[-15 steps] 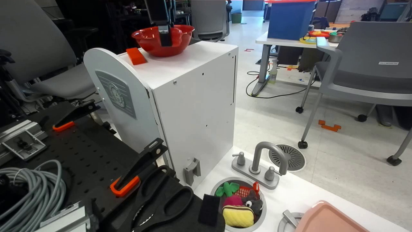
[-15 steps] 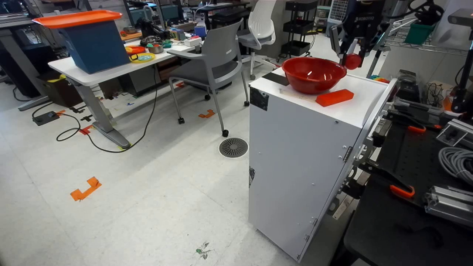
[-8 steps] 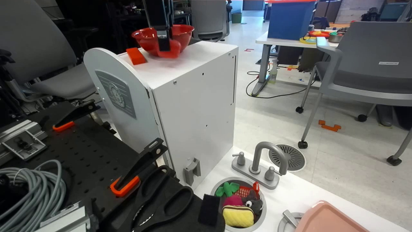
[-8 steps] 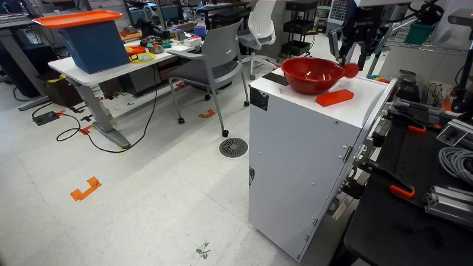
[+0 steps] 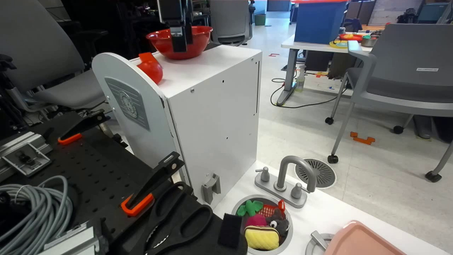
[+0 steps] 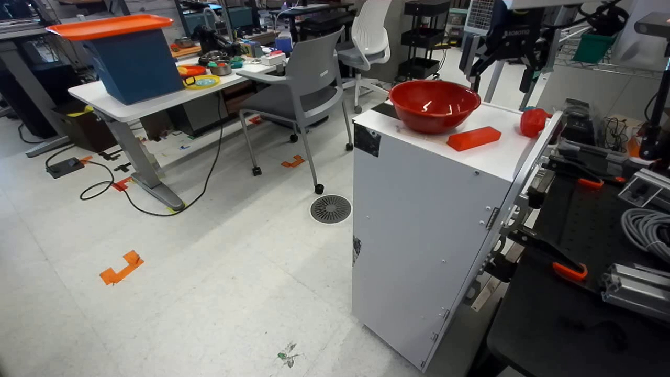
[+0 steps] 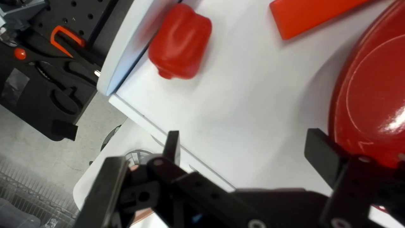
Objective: Pick up the red bell pepper from the bowl and put it on the counter
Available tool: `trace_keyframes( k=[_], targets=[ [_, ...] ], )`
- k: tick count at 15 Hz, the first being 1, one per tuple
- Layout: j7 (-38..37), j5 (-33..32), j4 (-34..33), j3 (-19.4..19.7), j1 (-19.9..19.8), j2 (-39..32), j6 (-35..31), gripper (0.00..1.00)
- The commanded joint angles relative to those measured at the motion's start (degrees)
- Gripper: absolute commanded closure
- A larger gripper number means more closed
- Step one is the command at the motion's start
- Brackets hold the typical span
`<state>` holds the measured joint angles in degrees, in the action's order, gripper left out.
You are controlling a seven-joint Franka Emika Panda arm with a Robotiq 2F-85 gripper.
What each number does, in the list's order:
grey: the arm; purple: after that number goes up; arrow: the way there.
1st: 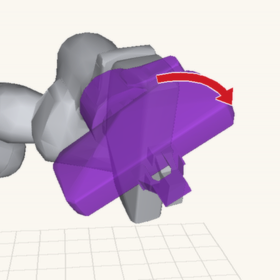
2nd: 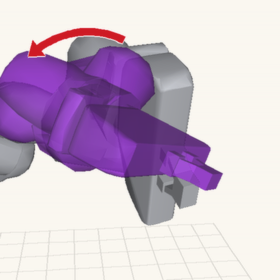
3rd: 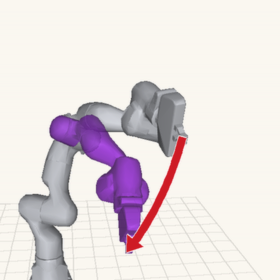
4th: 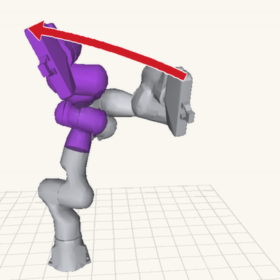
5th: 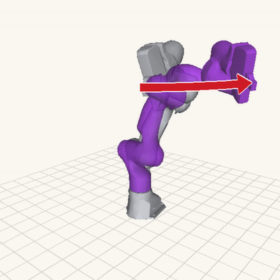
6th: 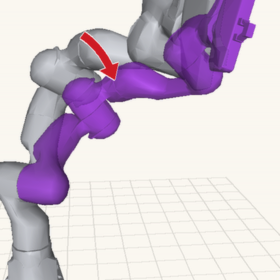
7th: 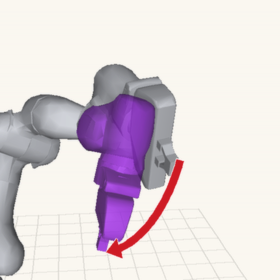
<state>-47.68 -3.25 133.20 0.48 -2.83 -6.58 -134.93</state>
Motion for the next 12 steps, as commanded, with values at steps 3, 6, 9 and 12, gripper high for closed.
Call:
trace_keyframes(
  k=[3,6,9,12],
  targets=[
    [2.7,0.8,0.2,1.1,0.9,0.3,-0.8,0.0],
    [3.7,0.7,0.2,1.2,0.9,0.5,-0.6,0.0],
    [3.8,-0.5,1.0,1.2,1.3,2.5,-0.1,0.0],
    [4.1,-3.3,2.9,1.0,1.6,6.0,-0.1,0.0]
  ],
)
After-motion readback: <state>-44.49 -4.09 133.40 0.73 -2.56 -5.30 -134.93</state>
